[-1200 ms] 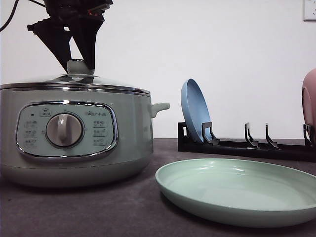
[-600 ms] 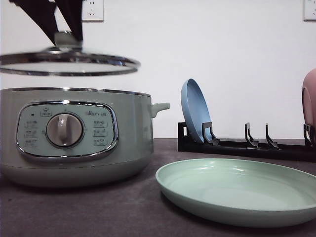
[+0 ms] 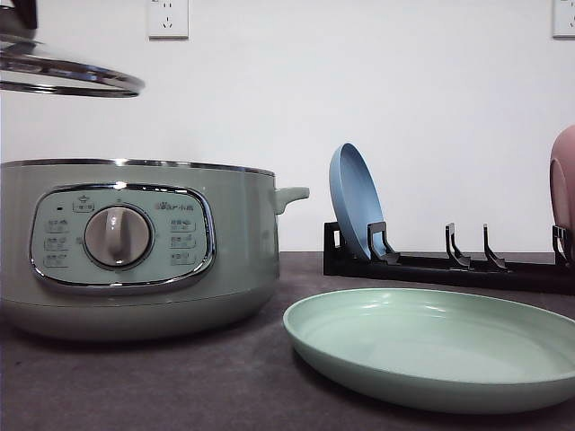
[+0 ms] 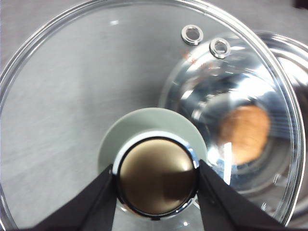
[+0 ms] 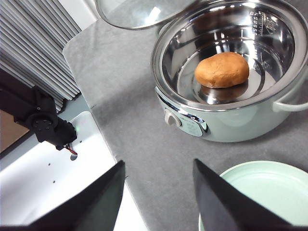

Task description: The right arm pick the green plate and place it on desk, then the left arm uncap open the steamer lid, the right arm pick the potato and place it on the plate, then the right arm cap close the steamer lid

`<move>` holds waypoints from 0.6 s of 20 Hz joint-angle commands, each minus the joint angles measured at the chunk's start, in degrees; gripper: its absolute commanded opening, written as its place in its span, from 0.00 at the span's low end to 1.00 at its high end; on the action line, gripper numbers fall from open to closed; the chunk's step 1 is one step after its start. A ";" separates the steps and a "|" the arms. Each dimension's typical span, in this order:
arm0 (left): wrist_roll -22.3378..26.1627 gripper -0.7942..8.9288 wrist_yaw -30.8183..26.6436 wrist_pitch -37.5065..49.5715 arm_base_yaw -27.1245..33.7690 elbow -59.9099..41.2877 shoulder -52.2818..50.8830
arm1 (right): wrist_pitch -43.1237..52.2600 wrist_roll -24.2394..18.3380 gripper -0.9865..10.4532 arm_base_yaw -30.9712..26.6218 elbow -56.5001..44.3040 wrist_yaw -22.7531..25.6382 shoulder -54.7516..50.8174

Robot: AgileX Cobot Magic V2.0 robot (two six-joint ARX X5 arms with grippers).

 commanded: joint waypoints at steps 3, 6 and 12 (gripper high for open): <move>0.42 0.09 0.02 1.38 3.37 1.62 -0.55 | 1.88 4.39 0.30 0.44 1.25 0.48 3.06; 0.63 0.09 0.02 1.49 5.27 1.62 -0.55 | 3.21 7.23 0.37 0.46 3.50 0.37 7.63; 0.96 0.09 0.02 1.60 7.80 1.62 -0.55 | 2.19 8.72 0.38 1.03 20.65 -1.27 25.40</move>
